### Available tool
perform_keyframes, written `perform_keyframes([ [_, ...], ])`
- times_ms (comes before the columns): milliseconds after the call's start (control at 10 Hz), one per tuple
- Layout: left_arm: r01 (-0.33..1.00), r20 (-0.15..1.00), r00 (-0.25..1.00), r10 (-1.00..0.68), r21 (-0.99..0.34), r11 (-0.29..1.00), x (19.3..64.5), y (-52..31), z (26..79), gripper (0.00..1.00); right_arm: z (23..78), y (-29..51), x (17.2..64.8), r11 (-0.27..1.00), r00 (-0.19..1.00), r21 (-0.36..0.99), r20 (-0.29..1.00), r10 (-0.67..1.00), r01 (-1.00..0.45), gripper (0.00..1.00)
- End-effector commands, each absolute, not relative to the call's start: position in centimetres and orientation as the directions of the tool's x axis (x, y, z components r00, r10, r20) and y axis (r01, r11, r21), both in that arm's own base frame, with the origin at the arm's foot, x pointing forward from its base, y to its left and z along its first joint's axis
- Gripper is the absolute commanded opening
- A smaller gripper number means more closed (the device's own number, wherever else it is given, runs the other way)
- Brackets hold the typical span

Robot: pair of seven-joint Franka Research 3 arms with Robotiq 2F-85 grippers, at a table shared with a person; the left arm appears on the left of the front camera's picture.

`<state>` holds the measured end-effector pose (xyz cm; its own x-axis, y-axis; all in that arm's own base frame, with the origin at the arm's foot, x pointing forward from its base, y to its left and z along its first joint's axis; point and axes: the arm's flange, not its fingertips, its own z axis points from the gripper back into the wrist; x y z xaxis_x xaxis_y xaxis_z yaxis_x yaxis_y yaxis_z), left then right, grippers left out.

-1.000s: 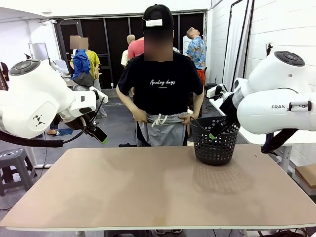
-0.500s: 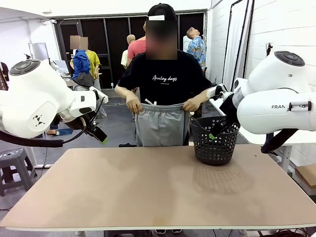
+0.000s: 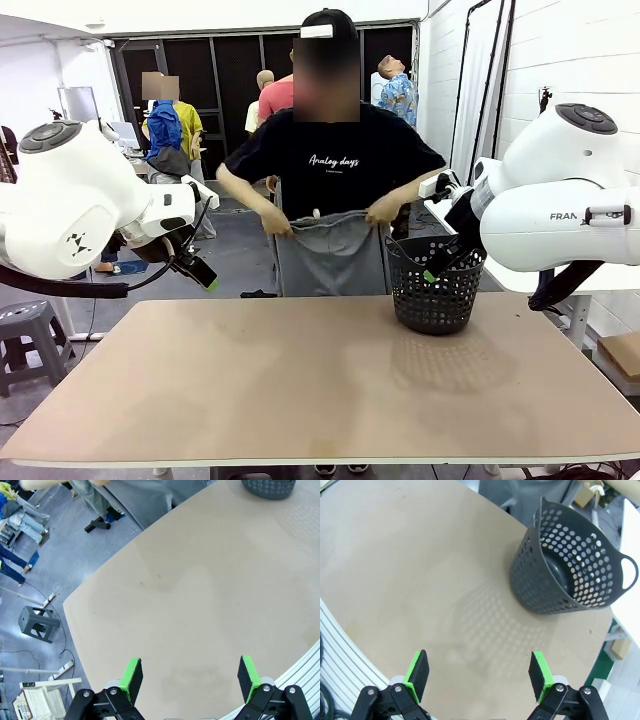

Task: Fold the training pants.
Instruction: Grab both ends of the Training pants handed by a person.

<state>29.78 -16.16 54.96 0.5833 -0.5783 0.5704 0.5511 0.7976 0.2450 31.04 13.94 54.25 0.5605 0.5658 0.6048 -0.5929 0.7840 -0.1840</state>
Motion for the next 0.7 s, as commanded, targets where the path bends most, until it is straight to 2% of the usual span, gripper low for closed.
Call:
perform_keyframes([
  [0,0.561,0.574,0.572,-0.586,0.248,0.790,30.02,-16.06,54.94,1.00,54.15,13.97,31.14,0.784,0.561,-0.183,0.605,0.566,-0.593,1.00],
  [600,0.561,0.574,0.572,-0.586,0.248,0.790,30.02,-16.06,54.94,1.00,54.15,13.97,31.14,0.784,0.561,-0.183,0.605,0.566,-0.593,1.00],
])
